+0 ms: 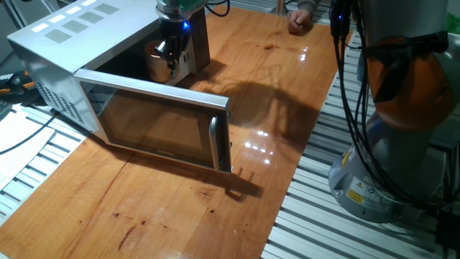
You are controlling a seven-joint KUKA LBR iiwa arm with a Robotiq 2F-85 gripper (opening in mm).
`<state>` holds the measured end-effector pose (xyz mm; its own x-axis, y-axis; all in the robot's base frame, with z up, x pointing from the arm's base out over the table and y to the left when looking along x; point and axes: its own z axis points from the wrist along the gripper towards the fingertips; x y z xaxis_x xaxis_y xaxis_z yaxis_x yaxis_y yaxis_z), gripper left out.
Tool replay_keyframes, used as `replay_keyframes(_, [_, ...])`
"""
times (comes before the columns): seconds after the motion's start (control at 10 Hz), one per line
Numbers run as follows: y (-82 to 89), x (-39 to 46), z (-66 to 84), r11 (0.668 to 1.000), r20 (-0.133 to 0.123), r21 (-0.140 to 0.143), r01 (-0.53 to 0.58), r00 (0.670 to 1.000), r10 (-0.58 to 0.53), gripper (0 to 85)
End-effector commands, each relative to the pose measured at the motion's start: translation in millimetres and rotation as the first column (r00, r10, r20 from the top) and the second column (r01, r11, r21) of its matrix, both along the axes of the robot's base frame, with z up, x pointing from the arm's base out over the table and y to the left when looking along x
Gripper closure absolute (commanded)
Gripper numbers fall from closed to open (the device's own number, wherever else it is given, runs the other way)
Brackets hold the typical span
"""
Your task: Put the bowl into the microwave
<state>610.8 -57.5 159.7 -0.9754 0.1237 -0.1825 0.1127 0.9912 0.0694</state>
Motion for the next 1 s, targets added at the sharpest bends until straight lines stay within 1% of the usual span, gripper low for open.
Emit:
replay_keyframes(0.0, [-0.2,0.0,0.0,1.000,0.000,0.000,-0.001,1.000,0.001,85.0])
replay_keyframes(0.1, [-0.2,0.0,0.0,1.000,0.002,-0.001,-0.004,1.000,0.004,85.0])
replay_keyframes(0.3, [-0.2,0.0,0.0,1.000,-0.013,0.000,-0.019,1.000,0.019,85.0])
replay_keyframes(0.5, [-0.2,0.0,0.0,0.999,-0.049,-0.003,-0.033,0.998,0.033,85.0])
replay_keyframes(0.6, [-0.2,0.0,0.0,1.000,-0.059,-0.005,-0.028,0.998,0.027,85.0])
replay_keyframes(0.8, [-0.2,0.0,0.0,1.000,-0.062,0.001,-0.020,0.998,0.020,85.0])
replay_keyframes(0.9, [-0.2,0.0,0.0,1.000,-0.059,0.011,-0.022,0.998,0.022,85.0])
